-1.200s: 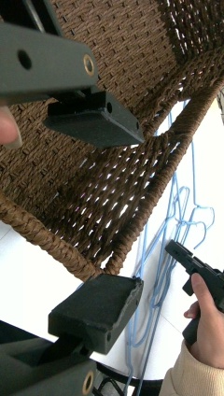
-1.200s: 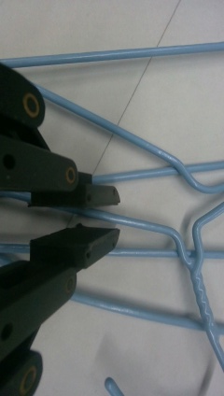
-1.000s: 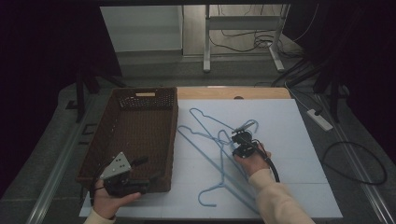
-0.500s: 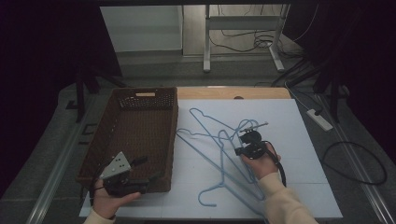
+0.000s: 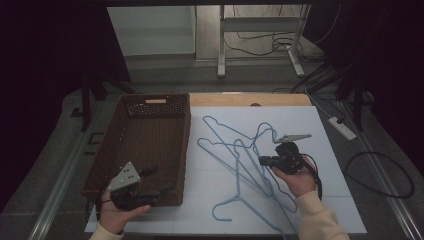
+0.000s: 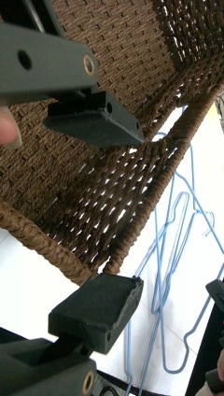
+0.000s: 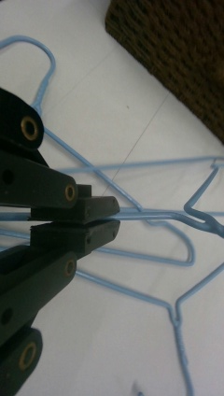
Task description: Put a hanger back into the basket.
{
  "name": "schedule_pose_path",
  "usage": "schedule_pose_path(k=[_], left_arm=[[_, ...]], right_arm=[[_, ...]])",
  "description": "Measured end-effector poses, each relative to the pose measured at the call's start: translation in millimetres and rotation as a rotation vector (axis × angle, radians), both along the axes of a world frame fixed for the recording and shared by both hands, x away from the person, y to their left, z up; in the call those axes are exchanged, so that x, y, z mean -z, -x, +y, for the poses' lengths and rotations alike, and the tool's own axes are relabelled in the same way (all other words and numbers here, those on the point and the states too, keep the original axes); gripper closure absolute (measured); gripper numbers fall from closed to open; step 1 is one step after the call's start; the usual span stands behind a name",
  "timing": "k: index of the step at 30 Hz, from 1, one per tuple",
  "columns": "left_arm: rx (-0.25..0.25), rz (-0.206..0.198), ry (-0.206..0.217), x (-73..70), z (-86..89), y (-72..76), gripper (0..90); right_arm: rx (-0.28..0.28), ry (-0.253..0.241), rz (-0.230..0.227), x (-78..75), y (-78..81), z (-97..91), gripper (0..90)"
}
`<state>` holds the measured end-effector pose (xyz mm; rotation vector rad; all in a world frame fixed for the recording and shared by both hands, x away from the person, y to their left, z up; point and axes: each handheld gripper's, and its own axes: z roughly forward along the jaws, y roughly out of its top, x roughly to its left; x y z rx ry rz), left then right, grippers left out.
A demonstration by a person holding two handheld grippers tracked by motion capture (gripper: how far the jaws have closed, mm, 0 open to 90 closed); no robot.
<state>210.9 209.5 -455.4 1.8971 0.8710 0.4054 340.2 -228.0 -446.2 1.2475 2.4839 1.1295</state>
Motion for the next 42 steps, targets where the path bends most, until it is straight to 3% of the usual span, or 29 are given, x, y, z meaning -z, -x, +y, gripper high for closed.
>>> schedule_pose_path(k=[13, 23, 42], left_arm=[[0.012, -0.005, -0.012, -6.7, -7.5, -1.3, 27.5], [0.047, -0.007, -0.021, -16.3, -20.1, -7.3, 27.6], [0.125, -0.001, -0.03, -37.6, -46.4, -33.0, 28.1]], right_arm=[[-0.052, -0.07, -0.059, -12.5, 16.7, -25.8, 87.9], [-0.089, -0.116, -0.092, -28.2, 25.9, -32.2, 87.9], [-0.154, -0.14, -0.087, -32.4, 30.1, -34.2, 87.8]])
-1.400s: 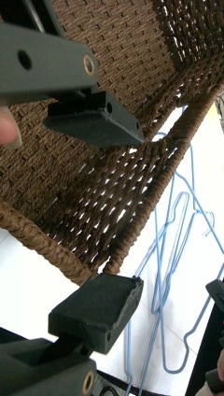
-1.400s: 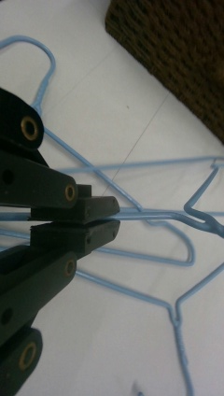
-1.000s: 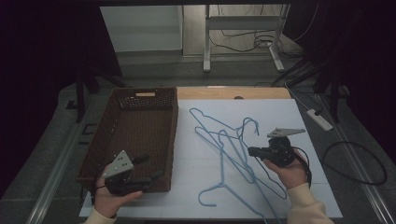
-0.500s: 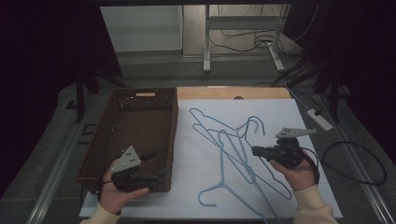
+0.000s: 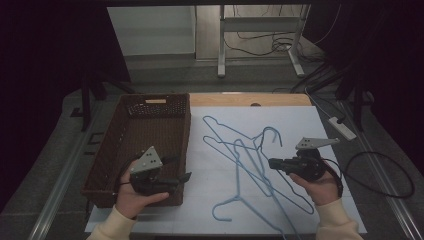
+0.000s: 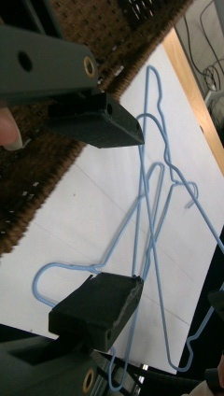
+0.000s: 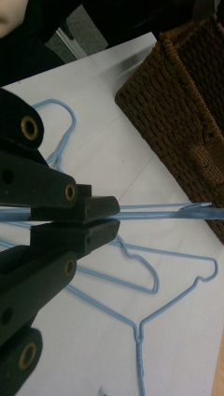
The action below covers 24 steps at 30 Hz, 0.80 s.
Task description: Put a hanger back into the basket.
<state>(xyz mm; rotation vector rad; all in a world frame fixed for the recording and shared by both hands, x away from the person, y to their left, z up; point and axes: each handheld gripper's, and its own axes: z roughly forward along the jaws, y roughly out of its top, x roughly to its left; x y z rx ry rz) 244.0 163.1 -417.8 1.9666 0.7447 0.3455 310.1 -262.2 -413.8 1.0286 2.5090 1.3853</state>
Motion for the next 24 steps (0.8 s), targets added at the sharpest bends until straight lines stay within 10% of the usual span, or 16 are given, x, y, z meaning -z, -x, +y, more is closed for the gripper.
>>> schedule_pose_path(k=[24], left_arm=[[0.155, 0.049, -0.162, -23.3, -76.5, -78.0, 32.4]], right_arm=[[-0.091, -0.037, -0.004, -16.4, 9.1, -8.7, 87.8]])
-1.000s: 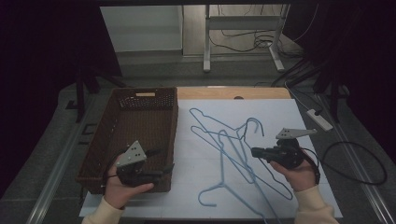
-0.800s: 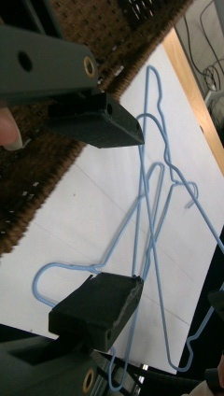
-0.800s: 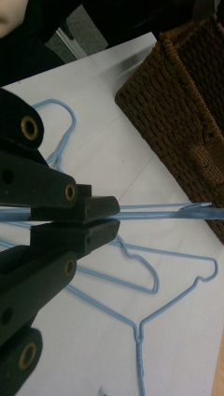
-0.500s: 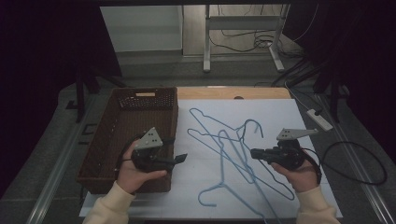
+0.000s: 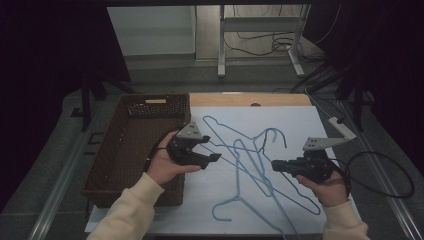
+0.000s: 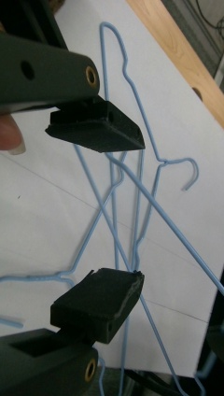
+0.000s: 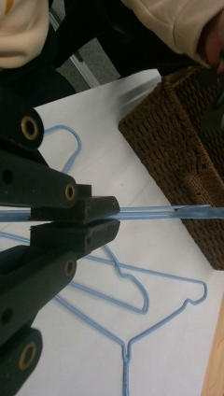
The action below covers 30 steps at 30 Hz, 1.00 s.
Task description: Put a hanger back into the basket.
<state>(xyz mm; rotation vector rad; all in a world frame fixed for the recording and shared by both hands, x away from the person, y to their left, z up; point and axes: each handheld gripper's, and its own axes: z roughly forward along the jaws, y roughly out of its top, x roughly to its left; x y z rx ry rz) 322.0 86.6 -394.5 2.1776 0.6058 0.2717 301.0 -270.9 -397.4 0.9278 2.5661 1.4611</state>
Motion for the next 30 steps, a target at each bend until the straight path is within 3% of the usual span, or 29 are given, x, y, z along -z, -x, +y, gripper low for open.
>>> schedule_pose_path(k=[1, 6, 12, 14, 20, 23, 28, 30], left_arm=[[0.0, 0.0, 0.0, 0.0, 0.0, 0.0, 32.6], [0.057, -0.005, -0.077, 5.5, -19.8, -13.2, 33.5], [0.115, -0.025, -0.108, 9.1, -34.0, -20.1, 36.8], [0.127, -0.029, -0.139, 12.1, -39.5, -21.2, 37.6], [0.163, -0.039, -0.219, 19.7, -50.6, -20.6, 53.3], [0.158, -0.052, -0.259, 21.3, -54.3, -18.9, 69.2], [0.192, -0.088, -0.32, 21.6, -58.3, -12.4, 77.6], [0.2, -0.095, -0.336, 20.5, -59.6, -8.5, 81.6]], right_arm=[[0.0, 0.0, 0.0, 0.0, 0.0, 0.0, 87.8], [-0.027, 0.0, 0.004, -3.1, 1.6, -0.9, 87.8], [-0.057, -0.006, 0.012, -4.0, 2.1, -3.6, 87.8], [-0.072, -0.008, 0.014, -4.1, 2.4, -4.3, 87.8], [-0.124, -0.006, 0.013, -4.9, 3.8, -3.3, 87.8], [-0.126, 0.0, 0.011, -5.6, 3.6, -3.8, 87.7], [-0.097, 0.012, -0.002, -3.5, 0.8, -7.5, 87.7], [-0.046, 0.034, -0.017, -1.2, -2.3, -10.3, 87.5]])
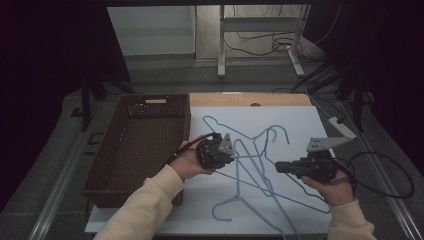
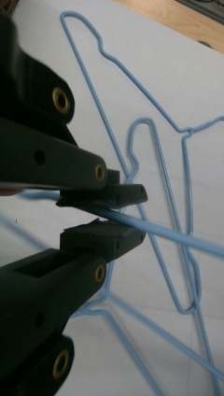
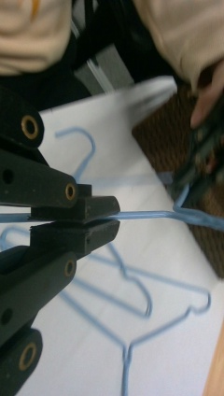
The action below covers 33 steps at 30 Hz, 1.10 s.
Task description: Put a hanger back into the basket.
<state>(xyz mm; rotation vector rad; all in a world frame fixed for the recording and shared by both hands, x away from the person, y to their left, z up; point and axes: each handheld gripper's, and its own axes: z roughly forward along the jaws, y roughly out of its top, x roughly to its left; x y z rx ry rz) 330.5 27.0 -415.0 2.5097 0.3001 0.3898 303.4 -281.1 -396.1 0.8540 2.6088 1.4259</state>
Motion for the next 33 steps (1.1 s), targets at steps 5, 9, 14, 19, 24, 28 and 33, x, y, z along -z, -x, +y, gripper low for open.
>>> schedule_pose_path(k=[5, 9, 14, 19, 24, 28, 33], left_arm=[[0.02, 0.005, 0.002, -5.5, 1.6, 10.0, 85.2], [0.004, 0.02, 0.05, -12.1, 6.6, 17.5, 86.8], [-0.031, 0.03, 0.107, -19.7, 16.8, 21.6, 87.1], [-0.076, 0.057, 0.187, -25.6, 31.4, 24.1, 87.3], [-0.107, 0.073, 0.244, -28.4, 43.8, 24.8, 87.4], [-0.131, 0.064, 0.28, -34.0, 53.3, 26.1, 87.4], [-0.173, 0.056, 0.329, -40.4, 67.0, 28.3, 87.4]], right_arm=[[0.06, 0.009, -0.035, 3.3, -3.0, -1.6, 86.2], [0.114, 0.006, -0.087, 3.2, -3.3, -2.3, 83.4], [0.14, -0.059, -0.145, -1.4, -0.9, -7.8, 77.9], [0.177, -0.151, -0.204, -3.5, 0.7, -15.4, 60.5], [0.219, -0.172, -0.208, -1.0, -0.8, -19.3, 50.3], [0.24, -0.172, -0.204, 4.2, -2.1, -21.4, 47.1], [0.256, -0.157, -0.223, 9.7, -2.7, -21.5, 41.6]])
